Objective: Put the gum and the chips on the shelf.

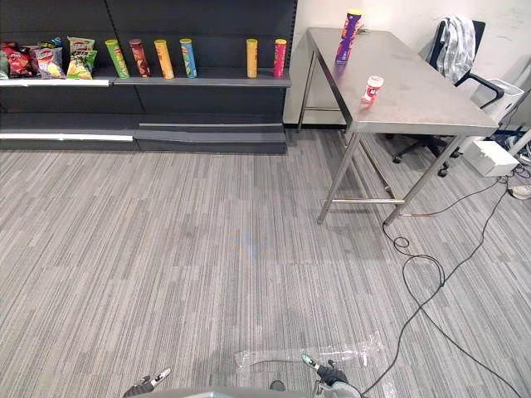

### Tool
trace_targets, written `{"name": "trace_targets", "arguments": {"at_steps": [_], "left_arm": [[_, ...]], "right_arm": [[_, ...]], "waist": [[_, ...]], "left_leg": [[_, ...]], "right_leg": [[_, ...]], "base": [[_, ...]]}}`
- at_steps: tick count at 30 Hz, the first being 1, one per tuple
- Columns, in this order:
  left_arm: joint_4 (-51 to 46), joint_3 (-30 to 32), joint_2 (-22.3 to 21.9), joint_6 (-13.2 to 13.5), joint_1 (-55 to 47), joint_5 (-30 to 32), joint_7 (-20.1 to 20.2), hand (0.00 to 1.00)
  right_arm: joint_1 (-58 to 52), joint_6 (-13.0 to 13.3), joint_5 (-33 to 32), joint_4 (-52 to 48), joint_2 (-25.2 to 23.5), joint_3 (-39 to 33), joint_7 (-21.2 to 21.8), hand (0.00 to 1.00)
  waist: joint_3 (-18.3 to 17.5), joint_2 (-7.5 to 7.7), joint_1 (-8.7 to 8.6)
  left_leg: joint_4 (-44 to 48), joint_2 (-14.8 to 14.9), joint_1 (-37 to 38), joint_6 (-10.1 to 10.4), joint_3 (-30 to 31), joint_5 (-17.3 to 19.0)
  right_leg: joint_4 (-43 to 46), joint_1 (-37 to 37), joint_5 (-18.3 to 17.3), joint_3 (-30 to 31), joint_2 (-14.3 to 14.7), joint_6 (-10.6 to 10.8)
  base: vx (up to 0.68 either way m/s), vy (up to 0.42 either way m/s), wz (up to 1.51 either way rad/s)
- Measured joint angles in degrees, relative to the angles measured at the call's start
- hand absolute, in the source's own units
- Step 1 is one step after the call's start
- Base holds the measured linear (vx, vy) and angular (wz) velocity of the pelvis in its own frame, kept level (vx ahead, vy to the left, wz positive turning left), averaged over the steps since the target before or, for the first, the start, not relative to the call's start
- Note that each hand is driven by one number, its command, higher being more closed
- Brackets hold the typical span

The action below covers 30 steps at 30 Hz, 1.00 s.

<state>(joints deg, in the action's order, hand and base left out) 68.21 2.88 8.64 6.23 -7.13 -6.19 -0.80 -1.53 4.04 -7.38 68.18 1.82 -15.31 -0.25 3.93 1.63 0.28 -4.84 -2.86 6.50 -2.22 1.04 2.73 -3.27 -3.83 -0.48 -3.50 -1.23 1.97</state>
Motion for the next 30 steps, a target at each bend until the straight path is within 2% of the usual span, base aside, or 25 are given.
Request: {"name": "trace_targets", "arguments": {"at_steps": [5, 7, 28, 30], "left_arm": [[0.0, -0.5, 0.1, 0.0, 0.0, 0.1, -0.1, 0.00], [0.0, -0.7, 0.2, 0.0, 0.0, 0.1, -0.1, 0.00], [0.1, -2.1, 0.6, 0.5, 0.1, 0.1, -0.1, 0.00], [0.1, -2.2, 0.7, 0.7, 0.1, 0.1, -0.1, 0.00]], "right_arm": [[0.0, 0.1, 0.8, 0.0, 0.0, 0.6, 0.0, 0.00], [0.0, 0.1, 3.0, -0.1, 0.0, 1.1, -0.1, 0.00], [0.1, 0.1, 3.2, -0.3, 0.0, 2.4, -0.4, 0.00], [0.2, 0.1, 5.3, -0.3, 0.1, 2.8, -0.4, 0.00]], "waist": [[0.0, 0.08, 0.02], [-0.1, 0.13, 0.03], [-0.2, 0.40, 0.03], [-0.1, 0.47, 0.05]], "left_leg": [[-0.1, 0.0, 0.5, 0.0, 0.0, 0.0], [-0.1, 0.0, 0.5, 0.0, 0.0, 0.0], [-0.4, 0.0, 0.5, 0.0, -0.2, 0.0], [-0.4, 0.0, 0.5, 0.0, -0.3, 0.0]], "right_leg": [[-0.2, -0.5, 0.0, -0.1, 0.0, 0.0], [-0.2, -0.5, 0.0, -0.1, 0.0, 0.0], [-0.6, -0.4, 0.1, 0.2, 0.0, 0.1], [-0.6, -0.4, 0.1, 0.4, 0.0, 0.1]], "base": [[0.00, 0.000, 0.00], [0.00, 0.000, 0.00], [0.00, 0.000, 0.00], [0.00, 0.000, 0.00]]}}
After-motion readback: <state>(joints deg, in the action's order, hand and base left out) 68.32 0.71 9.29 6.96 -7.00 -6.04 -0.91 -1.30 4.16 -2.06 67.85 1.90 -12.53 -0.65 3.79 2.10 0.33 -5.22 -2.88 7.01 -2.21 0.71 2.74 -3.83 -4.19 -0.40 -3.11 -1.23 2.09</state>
